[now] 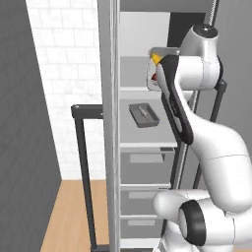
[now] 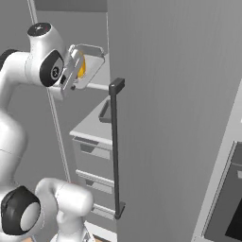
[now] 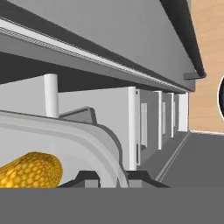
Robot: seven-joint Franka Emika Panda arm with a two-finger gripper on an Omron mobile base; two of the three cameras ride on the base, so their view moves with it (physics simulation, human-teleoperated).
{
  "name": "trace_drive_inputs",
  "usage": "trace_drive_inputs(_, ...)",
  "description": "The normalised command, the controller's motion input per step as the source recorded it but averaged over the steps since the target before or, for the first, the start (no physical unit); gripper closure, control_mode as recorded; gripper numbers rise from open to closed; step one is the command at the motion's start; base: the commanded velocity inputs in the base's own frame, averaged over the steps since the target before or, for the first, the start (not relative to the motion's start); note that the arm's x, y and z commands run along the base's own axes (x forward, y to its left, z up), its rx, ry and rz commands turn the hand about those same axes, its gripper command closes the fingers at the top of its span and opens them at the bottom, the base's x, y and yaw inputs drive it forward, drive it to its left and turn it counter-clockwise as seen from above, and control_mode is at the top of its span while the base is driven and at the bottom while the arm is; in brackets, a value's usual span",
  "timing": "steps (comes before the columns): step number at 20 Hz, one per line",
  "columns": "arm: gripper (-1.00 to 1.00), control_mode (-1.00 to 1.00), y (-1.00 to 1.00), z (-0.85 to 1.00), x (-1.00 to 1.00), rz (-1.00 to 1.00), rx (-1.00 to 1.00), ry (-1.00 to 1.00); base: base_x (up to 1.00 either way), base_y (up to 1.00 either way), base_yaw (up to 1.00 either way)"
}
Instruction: Take the meat container that has the fish and place it on the second highest rack of the freezer. Then take the vegetable container that has the corn and bell pepper and place it on the highest rack of the freezer.
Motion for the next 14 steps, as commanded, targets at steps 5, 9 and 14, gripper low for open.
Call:
trace_drive_inputs(5, 1.00, -1.00, -0.24, 0.13, 0.74, -0.06, 0.00, 0.00, 0.00, 0.00, 0.00)
trace_drive_inputs(9, 1.00, -1.00, -0.31, -0.26, 0.38, 0.00, -0.01, -0.02, 0.00, 0.00, 0.00)
trace_drive_inputs(14, 1.00, -1.00, -0.03, -0.57, 0.29, 0.00, -0.02, -0.12, 0.00, 0.00, 0.00)
